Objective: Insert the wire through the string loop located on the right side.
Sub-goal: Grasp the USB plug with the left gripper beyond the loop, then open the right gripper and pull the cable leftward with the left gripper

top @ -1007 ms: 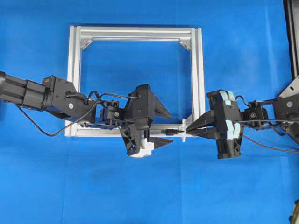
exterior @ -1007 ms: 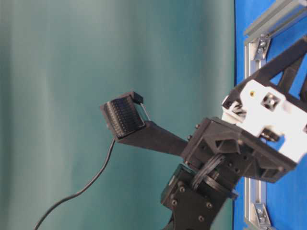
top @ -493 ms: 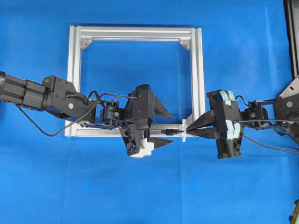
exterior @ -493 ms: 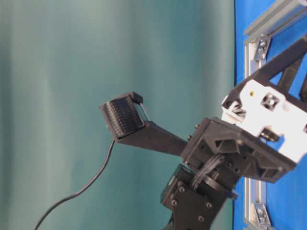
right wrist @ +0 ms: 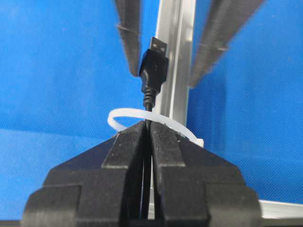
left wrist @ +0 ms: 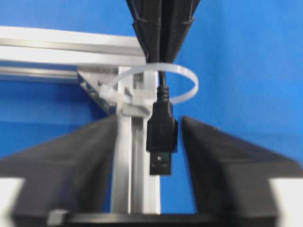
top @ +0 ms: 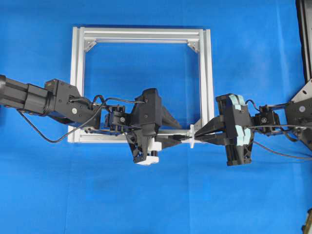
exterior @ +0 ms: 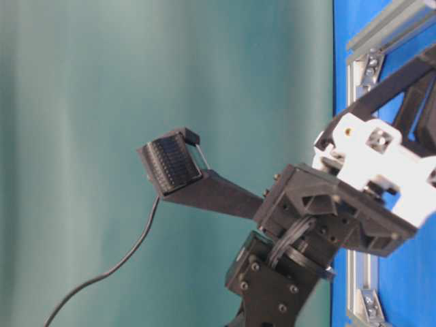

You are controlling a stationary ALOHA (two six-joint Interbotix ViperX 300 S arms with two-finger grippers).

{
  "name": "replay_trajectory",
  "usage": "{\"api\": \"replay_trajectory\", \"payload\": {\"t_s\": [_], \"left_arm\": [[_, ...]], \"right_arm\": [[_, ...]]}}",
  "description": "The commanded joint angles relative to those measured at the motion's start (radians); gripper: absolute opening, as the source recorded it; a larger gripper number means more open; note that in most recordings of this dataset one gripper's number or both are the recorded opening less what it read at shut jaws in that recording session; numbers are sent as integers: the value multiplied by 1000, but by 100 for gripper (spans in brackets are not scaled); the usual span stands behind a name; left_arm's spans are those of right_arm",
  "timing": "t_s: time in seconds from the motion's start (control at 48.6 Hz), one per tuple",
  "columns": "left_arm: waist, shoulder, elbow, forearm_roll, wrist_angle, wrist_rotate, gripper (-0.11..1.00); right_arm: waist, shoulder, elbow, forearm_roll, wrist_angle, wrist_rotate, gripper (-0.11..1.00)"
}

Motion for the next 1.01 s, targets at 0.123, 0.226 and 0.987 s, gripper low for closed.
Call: {"api": "replay_trajectory", "payload": {"t_s": [0.123, 0.226, 0.987], "left_arm": [[-2, -17, -15, -2, -5, 3, 19], [-2, -18, -17, 0, -5, 3, 19], [-2, -20, -17, 0, -5, -3, 19]], "right_arm": [[-2, -9, -15, -2, -11, 0, -3], [-2, -9, -17, -2, -11, 0, -3], [-2, -92, 3, 3, 44, 8, 91]]}}
